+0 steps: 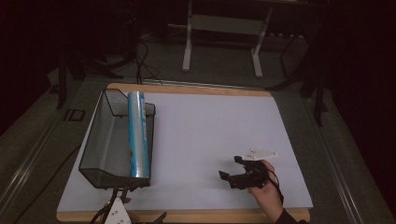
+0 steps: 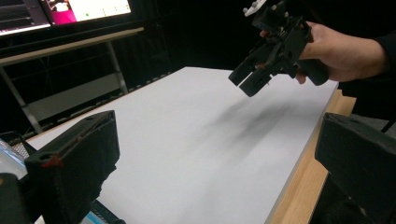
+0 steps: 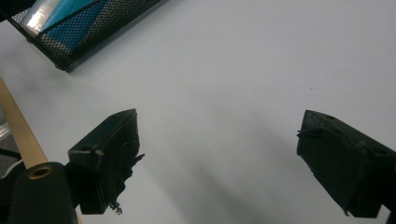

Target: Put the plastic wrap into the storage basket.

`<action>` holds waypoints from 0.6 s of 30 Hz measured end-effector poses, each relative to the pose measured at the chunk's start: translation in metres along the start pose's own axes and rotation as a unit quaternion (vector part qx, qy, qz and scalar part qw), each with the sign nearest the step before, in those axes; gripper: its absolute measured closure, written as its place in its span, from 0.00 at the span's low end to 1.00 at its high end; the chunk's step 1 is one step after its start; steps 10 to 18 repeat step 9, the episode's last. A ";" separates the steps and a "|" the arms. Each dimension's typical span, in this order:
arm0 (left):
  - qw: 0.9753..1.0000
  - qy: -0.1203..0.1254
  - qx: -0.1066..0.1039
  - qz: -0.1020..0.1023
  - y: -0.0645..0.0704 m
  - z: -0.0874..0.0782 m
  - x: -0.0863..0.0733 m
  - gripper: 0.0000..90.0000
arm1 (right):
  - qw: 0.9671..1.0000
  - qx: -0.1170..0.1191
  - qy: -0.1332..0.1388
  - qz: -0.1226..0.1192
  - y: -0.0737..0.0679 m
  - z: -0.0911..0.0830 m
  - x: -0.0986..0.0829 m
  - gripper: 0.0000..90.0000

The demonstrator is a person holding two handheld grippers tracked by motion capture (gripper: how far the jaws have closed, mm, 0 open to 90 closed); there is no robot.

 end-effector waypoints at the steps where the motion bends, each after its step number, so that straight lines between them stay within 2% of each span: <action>1: 1.000 0.000 0.000 0.000 0.000 0.000 0.000 0.01 | 1.000 0.000 0.000 0.000 0.000 0.000 0.000 0.14; 5: 1.000 -0.001 -0.002 -0.002 -0.001 0.000 0.000 0.01 | 1.000 -0.003 -0.004 -0.015 -0.002 0.004 -0.002 0.14; 9: 1.000 -0.002 -0.002 0.000 -0.001 0.000 0.000 0.01 | 1.000 -0.002 -0.003 -0.020 -0.003 0.004 -0.002 0.14; 18: 1.000 -0.002 -0.002 0.000 -0.001 0.000 0.000 0.01 | 1.000 -0.002 -0.003 -0.020 -0.003 0.004 -0.002 0.14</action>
Point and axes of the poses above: each handheld gripper's, and its own axes: z roughly forward along the jaws, x roughly out of its top, y roughly to its right, the point moved 4 cm from there along z, roughly forward along the jaws, and after that the axes turned 13 degrees about -z, right-handed, at the moved point
